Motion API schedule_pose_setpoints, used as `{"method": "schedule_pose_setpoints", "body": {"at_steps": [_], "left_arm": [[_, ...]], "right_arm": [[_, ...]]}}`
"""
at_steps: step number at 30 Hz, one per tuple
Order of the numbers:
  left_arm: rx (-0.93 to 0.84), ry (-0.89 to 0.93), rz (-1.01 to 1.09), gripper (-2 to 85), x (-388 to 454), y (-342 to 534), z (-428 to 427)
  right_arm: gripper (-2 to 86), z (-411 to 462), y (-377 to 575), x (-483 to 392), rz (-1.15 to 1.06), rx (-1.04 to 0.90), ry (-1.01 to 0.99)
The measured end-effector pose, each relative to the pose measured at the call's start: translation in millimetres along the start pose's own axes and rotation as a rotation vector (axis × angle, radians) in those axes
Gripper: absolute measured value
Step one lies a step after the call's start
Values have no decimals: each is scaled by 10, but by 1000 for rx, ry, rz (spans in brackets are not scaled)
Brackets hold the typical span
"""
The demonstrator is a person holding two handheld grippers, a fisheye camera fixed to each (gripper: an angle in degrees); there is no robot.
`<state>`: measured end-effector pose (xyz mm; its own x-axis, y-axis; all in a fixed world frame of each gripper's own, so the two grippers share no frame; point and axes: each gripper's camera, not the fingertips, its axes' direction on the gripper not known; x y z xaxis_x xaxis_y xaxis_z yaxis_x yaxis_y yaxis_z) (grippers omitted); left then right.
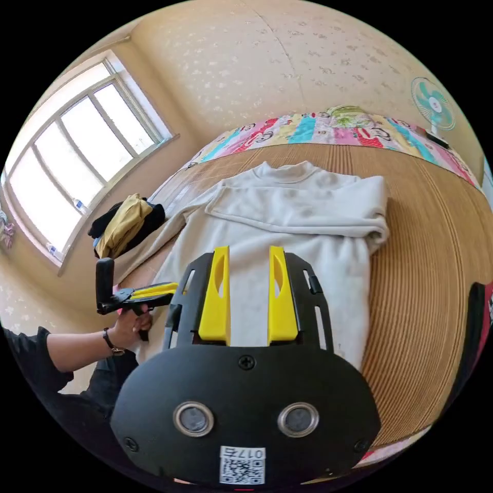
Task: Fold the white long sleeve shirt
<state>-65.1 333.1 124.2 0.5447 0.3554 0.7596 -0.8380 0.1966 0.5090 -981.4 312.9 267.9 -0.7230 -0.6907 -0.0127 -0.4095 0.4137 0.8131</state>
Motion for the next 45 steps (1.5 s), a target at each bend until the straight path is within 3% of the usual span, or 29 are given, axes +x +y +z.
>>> {"method": "schedule_pose_setpoints", "body": {"at_steps": [1, 3, 5, 7, 11, 15, 17, 18, 24, 32, 37, 40, 45], "left_arm": [[-1, -6, 2, 48, 6, -2, 24], [-2, -12, 5, 48, 14, -7, 58], [-5, -11, 2, 48, 9, -15, 102], [-11, -14, -1, 49, 13, -31, 137], [-53, 7, -32, 53, 30, -112, 184], [-99, 22, -62, 66, 130, -67, 170], [-99, 0, 3, 70, 245, 47, 199], [-99, -14, 12, 71, 272, 65, 202], [-142, -193, 137, 82, 637, 33, 350], [-238, -97, 283, 84, 1168, -803, 822], [-394, -44, 400, 84, 1497, -1594, 1522], [-379, -71, 414, 85, 1725, -2166, 1960], [-308, -4, 418, 105, 2153, -3006, 2628]], "right_arm": [[109, -173, 267, 261, 57, 6, 139], [101, -291, 643, 562, 107, -35, 225], [78, -197, 979, 698, 117, -145, 201], [43, -234, 1352, 553, 54, -83, 156], [26, -214, 1476, 147, 8, -87, 375], [23, -558, 1644, 6, 163, 17, 414], [27, -348, 1737, 153, 206, -95, 424], [30, -207, 1793, 268, 226, -163, 397], [66, -920, 1779, 444, 367, 234, 234], [87, -517, 938, 1044, 383, 279, 111], [74, -211, 1203, 1599, 425, 460, -38], [71, -348, 1332, 1837, 473, 595, -110], [89, -130, 870, 1899, 355, 347, -157]]}}
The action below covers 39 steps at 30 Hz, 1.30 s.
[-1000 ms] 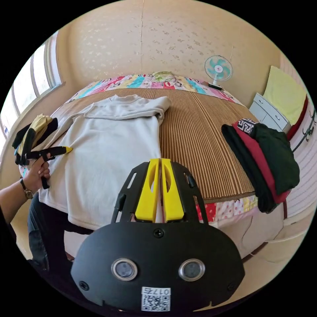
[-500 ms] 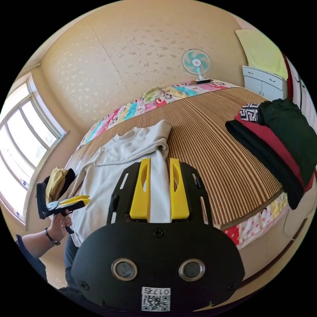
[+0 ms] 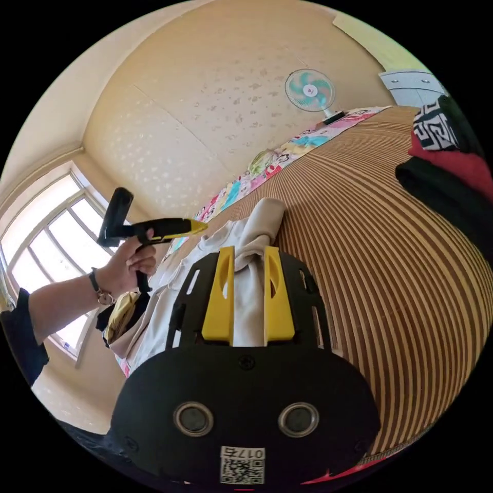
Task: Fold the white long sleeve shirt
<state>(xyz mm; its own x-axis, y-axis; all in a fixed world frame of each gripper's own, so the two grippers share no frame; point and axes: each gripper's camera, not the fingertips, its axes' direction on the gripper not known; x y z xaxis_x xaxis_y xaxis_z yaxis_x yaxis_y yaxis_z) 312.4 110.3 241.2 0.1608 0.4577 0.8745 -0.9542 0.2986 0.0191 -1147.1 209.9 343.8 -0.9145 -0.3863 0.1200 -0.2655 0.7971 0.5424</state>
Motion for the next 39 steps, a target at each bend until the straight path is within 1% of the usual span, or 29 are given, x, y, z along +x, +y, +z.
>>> {"method": "schedule_pose_setpoints", "body": {"at_steps": [1, 3, 6, 8, 10, 13, 15, 21, 26, 33, 39], "left_arm": [[13, 8, -8, 109, 6, -204, 116], [22, 21, -17, 113, 9, -441, 307], [-7, 23, -23, 114, 13, -657, 678], [-75, -9, -23, 112, 6, -718, 991], [-91, -29, -29, 101, -17, -707, 1138], [-89, -87, -38, 58, -85, -661, 1246], [-91, -83, -40, 52, -142, -649, 1280], [-67, 18, -103, 46, -410, -623, 1299], [-26, 101, -180, 45, -637, -530, 1272], [-24, 121, -185, 44, -742, -489, 1226], [-14, 171, -221, 44, -864, -471, 1184]], "right_arm": [[93, 90, -40, -96, -53, -47, 25], [93, 120, -36, -252, -112, -47, 109], [85, 21, 50, -430, -181, 68, 219], [81, -15, 66, -439, -183, 112, 252], [78, 17, -22, -314, -140, 81, 232], [78, 40, -150, -64, -51, 40, 169], [77, 43, -207, 32, -21, 28, 142], [50, 183, -424, 117, 12, -56, 168], [70, 174, -529, 106, 3, -49, 189], [84, 245, -780, 225, 30, -117, 145], [51, 258, -916, 319, 53, -122, 113]]}}
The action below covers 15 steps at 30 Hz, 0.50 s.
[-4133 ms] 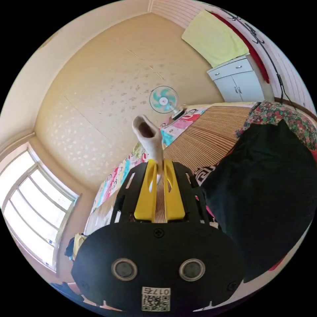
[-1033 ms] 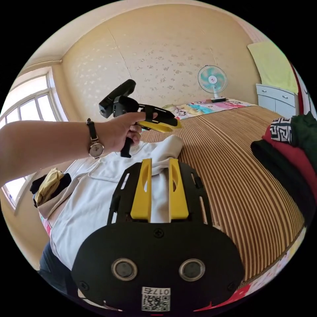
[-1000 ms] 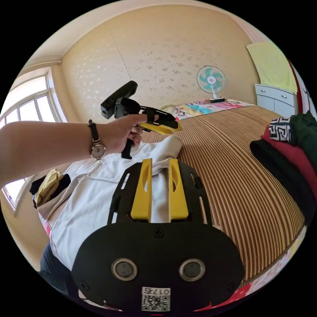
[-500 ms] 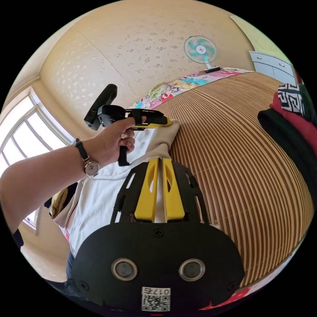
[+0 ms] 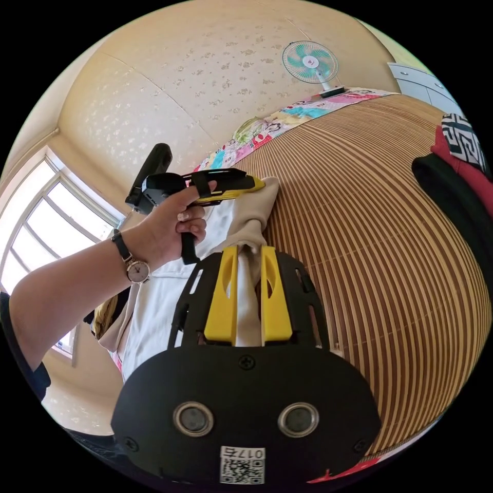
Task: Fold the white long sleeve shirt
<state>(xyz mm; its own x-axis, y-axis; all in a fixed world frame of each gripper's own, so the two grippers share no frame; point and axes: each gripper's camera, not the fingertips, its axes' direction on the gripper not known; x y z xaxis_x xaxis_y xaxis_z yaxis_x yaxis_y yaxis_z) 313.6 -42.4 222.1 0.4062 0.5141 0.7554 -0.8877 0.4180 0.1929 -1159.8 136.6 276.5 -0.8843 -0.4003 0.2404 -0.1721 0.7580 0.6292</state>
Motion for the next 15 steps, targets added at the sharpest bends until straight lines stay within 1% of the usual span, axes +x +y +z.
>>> {"method": "schedule_pose_setpoints", "body": {"at_steps": [4, 10, 15], "left_arm": [[29, 72, -71, 42, -136, -1, -53], [86, 143, -160, 40, -279, 3, -128], [137, 117, -194, 39, -294, -14, -154]], "right_arm": [[25, -21, -71, 10, 17, 14, 17], [11, -96, -138, 68, 63, 60, 26], [4, -114, -192, 4, 95, 75, 119]]}}
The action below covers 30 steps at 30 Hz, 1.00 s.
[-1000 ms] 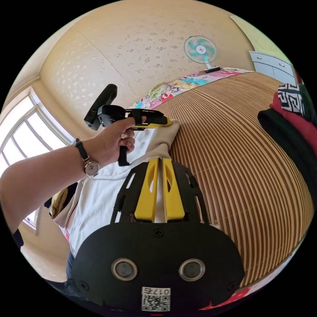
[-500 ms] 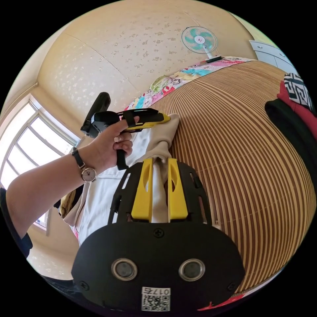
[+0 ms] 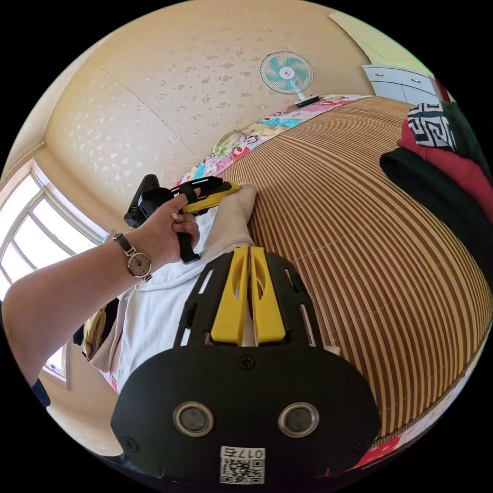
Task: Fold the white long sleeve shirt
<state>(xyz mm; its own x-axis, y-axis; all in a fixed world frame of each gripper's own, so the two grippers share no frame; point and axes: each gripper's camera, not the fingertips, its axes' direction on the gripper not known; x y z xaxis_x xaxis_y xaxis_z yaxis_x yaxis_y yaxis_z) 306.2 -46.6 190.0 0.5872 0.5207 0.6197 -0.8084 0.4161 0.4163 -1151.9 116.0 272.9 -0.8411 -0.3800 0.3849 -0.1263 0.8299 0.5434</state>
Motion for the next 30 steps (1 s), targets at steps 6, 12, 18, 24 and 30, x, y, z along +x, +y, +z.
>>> {"method": "schedule_pose_setpoints", "body": {"at_steps": [6, 12, 18, 24, 30], "left_arm": [[-8, 22, 19, 45, 2, 1, 51], [37, 144, 67, 83, 58, 90, -447], [62, -324, 83, 90, -41, 305, -1889], [130, -650, -64, 105, -394, 1203, -2822], [188, -393, -217, 80, -669, 1762, -2729]], "right_arm": [[1, 6, -86, 144, 89, -13, -6], [2, -174, -42, 186, 81, 103, -87], [2, -277, -35, 147, 65, 146, -103], [2, -333, -59, 191, 103, 145, -122], [2, -373, -72, 144, 92, 138, -122]]}}
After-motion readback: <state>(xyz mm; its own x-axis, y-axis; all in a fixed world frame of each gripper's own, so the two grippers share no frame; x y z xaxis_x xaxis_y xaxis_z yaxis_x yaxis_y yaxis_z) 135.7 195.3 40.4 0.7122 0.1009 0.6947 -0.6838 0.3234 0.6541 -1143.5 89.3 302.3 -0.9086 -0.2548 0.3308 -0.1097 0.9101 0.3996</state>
